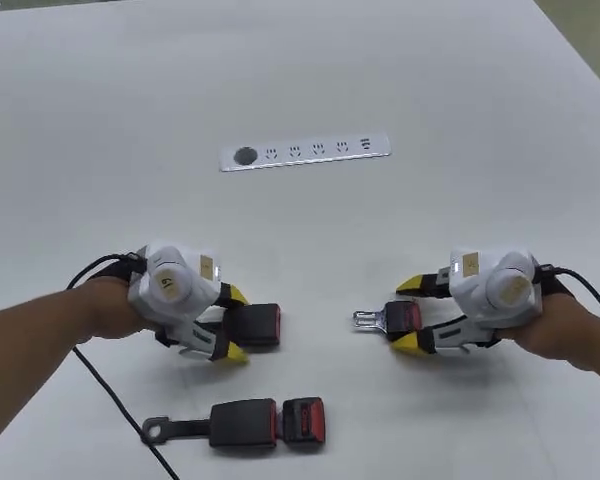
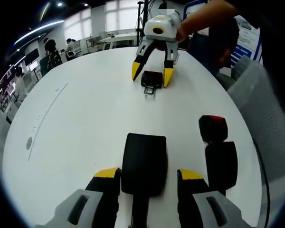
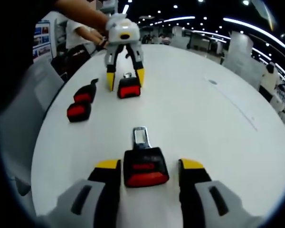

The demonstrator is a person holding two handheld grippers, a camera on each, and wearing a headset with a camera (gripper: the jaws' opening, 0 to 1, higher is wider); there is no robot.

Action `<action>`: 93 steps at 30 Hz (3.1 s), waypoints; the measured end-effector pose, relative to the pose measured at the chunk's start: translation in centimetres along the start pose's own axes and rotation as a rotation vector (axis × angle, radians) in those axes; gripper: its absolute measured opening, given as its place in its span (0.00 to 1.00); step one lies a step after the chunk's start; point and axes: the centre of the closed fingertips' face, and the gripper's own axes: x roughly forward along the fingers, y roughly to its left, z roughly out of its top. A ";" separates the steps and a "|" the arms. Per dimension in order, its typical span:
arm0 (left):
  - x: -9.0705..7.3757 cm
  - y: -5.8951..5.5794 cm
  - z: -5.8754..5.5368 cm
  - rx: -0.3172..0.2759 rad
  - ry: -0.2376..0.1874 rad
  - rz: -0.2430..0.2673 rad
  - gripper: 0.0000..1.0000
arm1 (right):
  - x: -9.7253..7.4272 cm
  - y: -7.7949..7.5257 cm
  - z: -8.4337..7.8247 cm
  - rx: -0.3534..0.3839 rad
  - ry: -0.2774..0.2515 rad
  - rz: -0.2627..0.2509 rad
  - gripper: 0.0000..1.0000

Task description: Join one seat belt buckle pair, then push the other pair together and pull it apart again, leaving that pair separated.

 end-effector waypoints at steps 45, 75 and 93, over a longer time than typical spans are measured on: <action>-12.3 -2.4 0.1 -0.550 -0.392 0.577 0.93 | -5.3 1.7 7.9 0.387 -0.300 -0.461 0.90; -19.4 -11.8 -2.0 -0.562 -0.523 0.699 0.94 | -9.9 11.6 10.1 0.317 -0.383 -0.503 0.92; -20.0 -14.1 -3.1 -0.561 -0.535 0.713 0.94 | -10.8 14.9 9.4 0.320 -0.388 -0.493 0.92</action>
